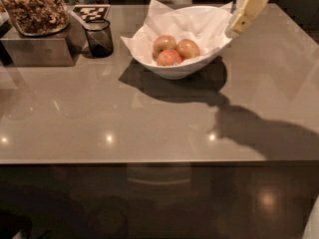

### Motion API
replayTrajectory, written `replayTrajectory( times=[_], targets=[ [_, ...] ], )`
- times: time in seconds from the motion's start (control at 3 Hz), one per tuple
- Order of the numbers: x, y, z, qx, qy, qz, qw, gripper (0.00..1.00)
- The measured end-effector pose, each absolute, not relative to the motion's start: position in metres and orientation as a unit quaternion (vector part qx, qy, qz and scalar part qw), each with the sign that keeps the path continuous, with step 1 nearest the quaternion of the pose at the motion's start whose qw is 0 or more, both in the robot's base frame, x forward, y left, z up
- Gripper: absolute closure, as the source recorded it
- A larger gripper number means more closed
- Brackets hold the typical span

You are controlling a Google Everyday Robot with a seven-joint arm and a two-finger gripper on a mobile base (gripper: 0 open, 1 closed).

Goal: Pick apple from white bowl

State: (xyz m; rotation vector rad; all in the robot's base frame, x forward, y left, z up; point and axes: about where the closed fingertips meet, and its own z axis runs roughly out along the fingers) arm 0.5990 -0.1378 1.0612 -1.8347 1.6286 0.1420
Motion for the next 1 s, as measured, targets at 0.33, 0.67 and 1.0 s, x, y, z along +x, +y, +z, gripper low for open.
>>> replayTrajectory(
  times=[0.33, 0.67, 1.0],
  targets=[
    [0.599, -0.138, 1.061, -0.703, 0.624, 0.054, 0.335, 0.25],
    [0.605, -0.134, 1.062, -0.701, 0.622, 0.052, 0.344, 0.48],
    [0.621, -0.127, 1.049, -0.707, 0.616, 0.06, 0.342, 0.58]
  ],
)
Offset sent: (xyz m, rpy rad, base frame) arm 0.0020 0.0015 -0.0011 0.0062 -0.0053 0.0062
